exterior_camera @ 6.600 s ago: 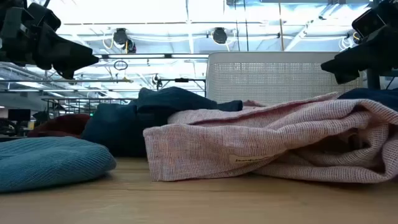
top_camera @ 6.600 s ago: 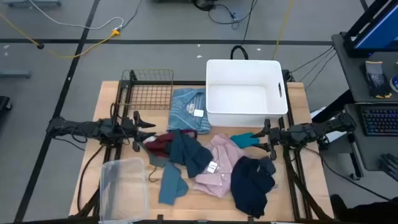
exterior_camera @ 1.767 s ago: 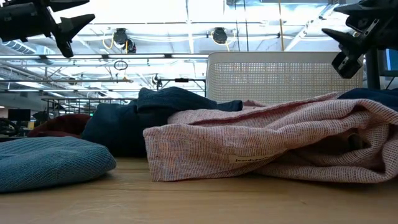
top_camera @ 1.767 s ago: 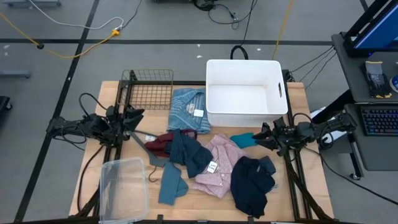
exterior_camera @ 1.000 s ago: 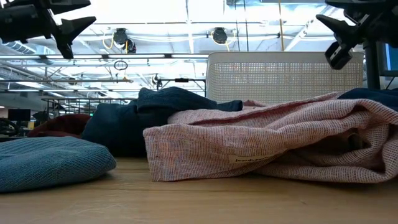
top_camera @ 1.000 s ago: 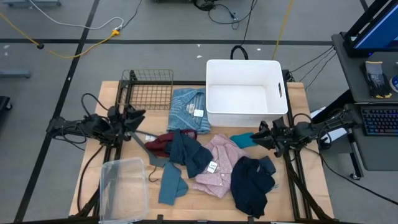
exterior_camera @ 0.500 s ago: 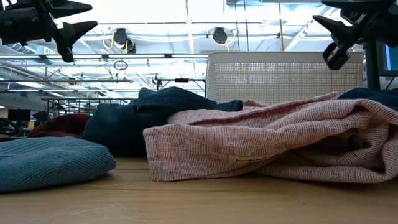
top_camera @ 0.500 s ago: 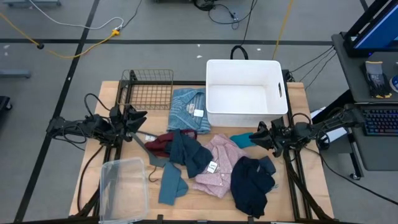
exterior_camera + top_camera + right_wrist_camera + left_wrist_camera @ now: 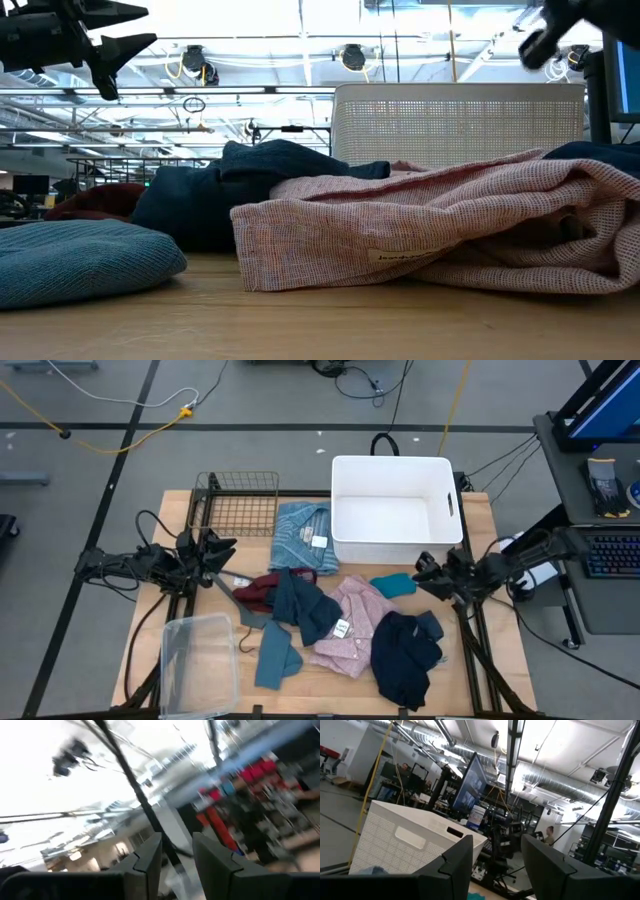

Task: Pick & Place Cloths
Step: Put the blue underwear into the gold wire basket

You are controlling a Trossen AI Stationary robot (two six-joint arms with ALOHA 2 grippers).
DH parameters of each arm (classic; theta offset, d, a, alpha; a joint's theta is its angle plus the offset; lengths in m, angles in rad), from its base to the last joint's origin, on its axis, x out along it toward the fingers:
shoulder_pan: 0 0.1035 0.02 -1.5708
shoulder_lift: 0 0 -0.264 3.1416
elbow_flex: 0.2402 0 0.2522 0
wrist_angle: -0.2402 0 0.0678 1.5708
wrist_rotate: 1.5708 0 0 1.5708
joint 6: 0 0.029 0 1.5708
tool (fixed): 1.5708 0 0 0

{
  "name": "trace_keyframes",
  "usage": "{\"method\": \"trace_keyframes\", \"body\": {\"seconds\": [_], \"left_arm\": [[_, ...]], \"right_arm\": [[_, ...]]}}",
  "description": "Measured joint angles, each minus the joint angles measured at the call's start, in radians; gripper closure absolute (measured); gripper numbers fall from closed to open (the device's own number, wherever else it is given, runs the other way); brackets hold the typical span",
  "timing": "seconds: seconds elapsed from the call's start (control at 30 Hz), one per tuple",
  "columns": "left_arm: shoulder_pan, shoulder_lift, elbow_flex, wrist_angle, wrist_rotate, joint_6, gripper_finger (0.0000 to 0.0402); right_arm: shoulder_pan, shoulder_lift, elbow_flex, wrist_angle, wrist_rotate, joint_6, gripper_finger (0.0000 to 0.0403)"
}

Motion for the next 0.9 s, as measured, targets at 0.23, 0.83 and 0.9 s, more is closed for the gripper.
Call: {"method": "trace_keyframes", "body": {"seconds": [0.23, 0.83, 0.9], "left_arm": [[0.0, 0.0, 0.0, 0.0, 0.0, -0.002, 0.0231], [0.0, 0.0, 0.0, -0.001, 0.0, 0.006, 0.0231], [0.0, 0.0, 0.0, -0.001, 0.0, 0.007, 0.0231]], "right_arm": [[0.12, 0.1, 0.267, -0.327, 0.015, -0.156, 0.0331], [0.264, 0.569, 0.883, -1.683, -0.072, 0.22, 0.0353], [0.27, 0.6, 0.883, -1.735, -0.111, 0.266, 0.0352]]}}
